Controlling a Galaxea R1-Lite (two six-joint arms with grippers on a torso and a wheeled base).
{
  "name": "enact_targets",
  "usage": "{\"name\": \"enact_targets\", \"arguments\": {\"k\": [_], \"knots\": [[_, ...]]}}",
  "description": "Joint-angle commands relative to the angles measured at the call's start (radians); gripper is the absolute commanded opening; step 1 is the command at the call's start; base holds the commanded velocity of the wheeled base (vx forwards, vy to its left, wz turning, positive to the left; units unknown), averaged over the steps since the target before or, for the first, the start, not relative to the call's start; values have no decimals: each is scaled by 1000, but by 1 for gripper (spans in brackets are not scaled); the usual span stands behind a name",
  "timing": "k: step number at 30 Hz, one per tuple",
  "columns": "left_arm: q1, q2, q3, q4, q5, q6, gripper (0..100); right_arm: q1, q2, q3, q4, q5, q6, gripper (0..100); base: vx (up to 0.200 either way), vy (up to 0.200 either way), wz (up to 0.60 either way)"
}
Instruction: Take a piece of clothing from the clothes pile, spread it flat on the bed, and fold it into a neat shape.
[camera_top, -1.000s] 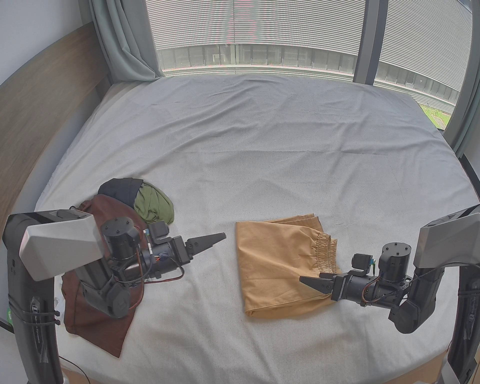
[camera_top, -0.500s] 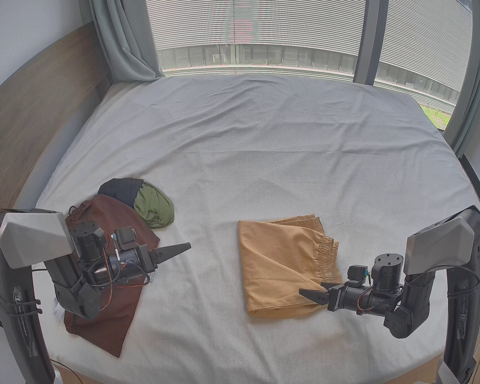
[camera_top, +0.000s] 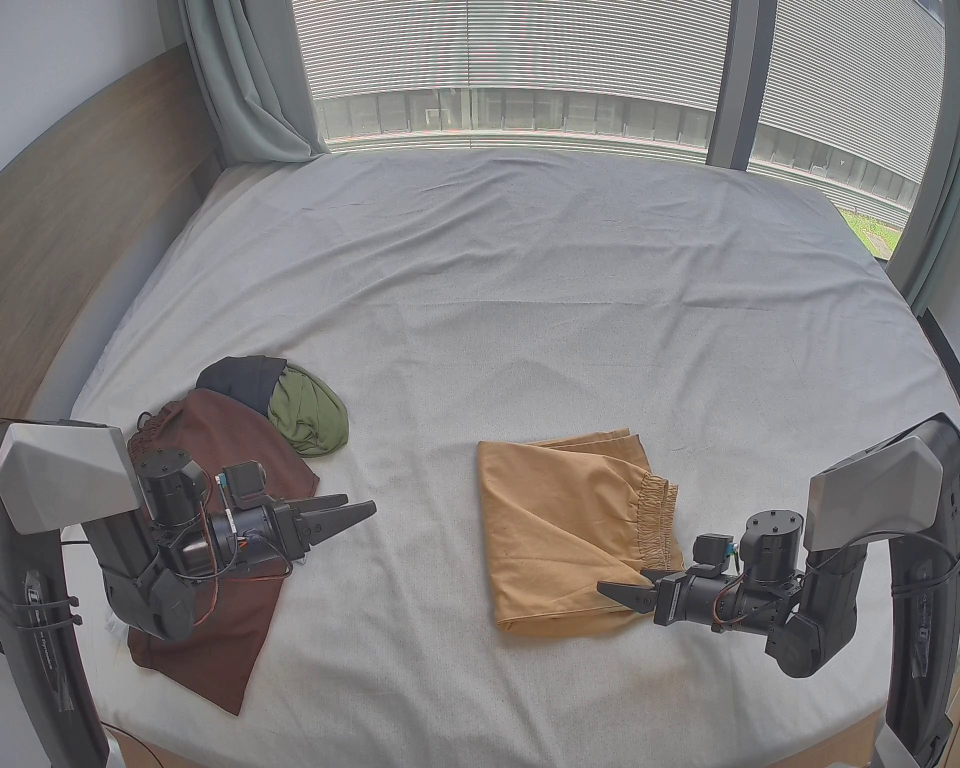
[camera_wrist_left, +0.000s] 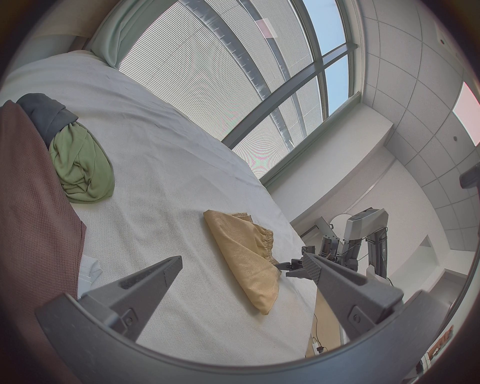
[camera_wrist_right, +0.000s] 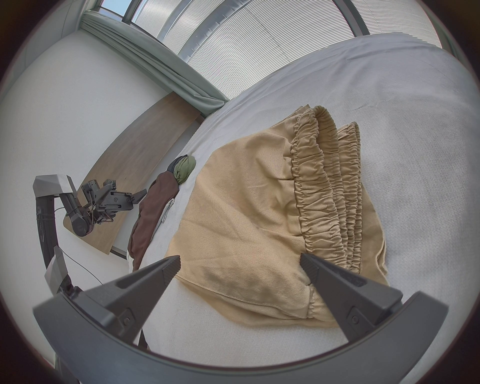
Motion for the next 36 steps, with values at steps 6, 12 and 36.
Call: {"name": "enact_targets", "arguments": {"k": [6,12,36], "knots": [[3,3,21,0,1,28,100,15,-146,28,2,10,5,100,0,0,0],[-1,3,24,0,1,42,100,25,-161,45,2,28,7,100,0,0,0],[-10,3,35,-1,1,48,100,70,-2,8,0,-19,4,100,0,0,0]]}}
